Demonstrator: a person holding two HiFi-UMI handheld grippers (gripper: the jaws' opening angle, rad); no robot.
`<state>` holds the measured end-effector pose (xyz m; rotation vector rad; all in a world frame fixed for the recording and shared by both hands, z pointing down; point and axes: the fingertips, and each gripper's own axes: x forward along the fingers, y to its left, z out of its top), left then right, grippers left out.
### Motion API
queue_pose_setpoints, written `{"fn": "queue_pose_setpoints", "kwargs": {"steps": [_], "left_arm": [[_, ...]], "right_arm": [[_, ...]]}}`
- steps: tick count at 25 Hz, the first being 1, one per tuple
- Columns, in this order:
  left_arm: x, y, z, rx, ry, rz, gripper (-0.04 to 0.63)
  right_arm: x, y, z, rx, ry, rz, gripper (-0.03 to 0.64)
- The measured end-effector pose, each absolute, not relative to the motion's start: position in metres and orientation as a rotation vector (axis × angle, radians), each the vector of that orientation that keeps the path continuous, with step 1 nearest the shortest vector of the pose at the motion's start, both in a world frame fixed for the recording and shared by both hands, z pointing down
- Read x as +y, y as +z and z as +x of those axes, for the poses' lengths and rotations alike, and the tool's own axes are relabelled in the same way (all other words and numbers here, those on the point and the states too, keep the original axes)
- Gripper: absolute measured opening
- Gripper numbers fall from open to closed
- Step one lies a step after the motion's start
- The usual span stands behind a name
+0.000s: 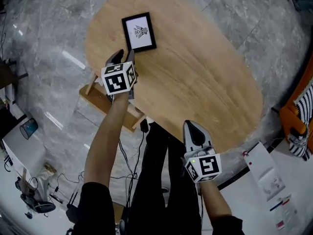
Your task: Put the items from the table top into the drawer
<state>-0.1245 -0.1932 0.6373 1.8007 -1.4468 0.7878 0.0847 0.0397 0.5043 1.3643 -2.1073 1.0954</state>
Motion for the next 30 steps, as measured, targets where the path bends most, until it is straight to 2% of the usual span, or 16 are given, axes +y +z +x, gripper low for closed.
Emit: {"fn": "queue_pose_setpoints", "kwargs": {"steps": [11,18,30], "left_arm": [[-0.237,0.657,-0.128,-1.375,0.853,1.741,0.144],[-0.239,0.657,-0.126,-1.388,0.861,1.753,0.071],[-0.224,0.647,-0.121,-1.409,0.88,1.841,0.069]], "right_arm": [[0.034,0.51,0.108,-2.059,1.088,1.422,0.008],[0.03,0.51,0.107,-2.063,1.098,1.428,0.008],[0.032,0.511,0.105,-2.07,1.084,1.42,0.008]]}}
